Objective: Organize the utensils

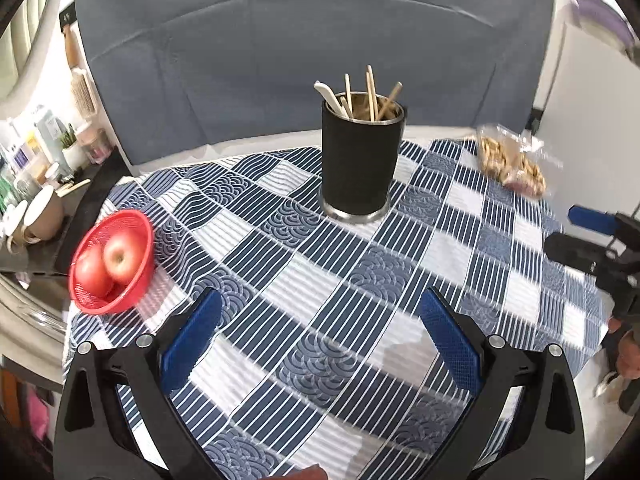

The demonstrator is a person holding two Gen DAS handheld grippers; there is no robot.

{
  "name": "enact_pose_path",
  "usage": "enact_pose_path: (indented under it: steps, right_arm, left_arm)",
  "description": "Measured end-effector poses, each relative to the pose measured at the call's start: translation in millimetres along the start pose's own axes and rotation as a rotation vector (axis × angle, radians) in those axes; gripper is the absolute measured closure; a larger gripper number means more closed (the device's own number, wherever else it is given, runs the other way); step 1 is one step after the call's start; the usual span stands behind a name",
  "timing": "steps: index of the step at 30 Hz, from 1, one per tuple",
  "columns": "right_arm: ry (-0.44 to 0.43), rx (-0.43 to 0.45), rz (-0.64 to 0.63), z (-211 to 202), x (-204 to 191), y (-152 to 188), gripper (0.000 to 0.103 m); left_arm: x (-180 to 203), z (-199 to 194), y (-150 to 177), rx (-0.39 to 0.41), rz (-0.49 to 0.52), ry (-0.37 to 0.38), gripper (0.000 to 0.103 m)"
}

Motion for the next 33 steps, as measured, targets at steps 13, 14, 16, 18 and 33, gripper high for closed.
enact_pose_path:
  steps: [13,14,16,18,33]
  right_arm:
    - [0.022,-0.026,0.033,-27,-7,66,0.011]
    - [0.029,-0.020,0.029,-28,-7,67,0.011]
    - [0.047,-0.001,0.012,-33,-6,66,0.011]
    - [0.041,0.001,0.004,-36,-5,66,0.010]
    - [0.030,-0.029,0.028,-32,9,58,0.010]
  left_arm:
    - [26,-16,48,-0.052,0.028,0.042,0.006]
    - [25,-17,50,-0.052,0.017,0.044,0.006]
    - [23,-21,51,-0.045,-0.006,0.014,0.006]
    - [17,-24,51,-0.037,-0.044,-0.004,0.006]
    - [24,-24,49,-0.052,-0.077,-0.010,0.006]
Point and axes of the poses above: each gripper's, at about its wrist camera, not at the fingertips, and z roughly the way its jaws point, x to its right, y to its underside, the point moved 2 cm from there along z, roughly the way its jaws point, and after that the axes turned 10 degrees about z, right-handed, at the moved point
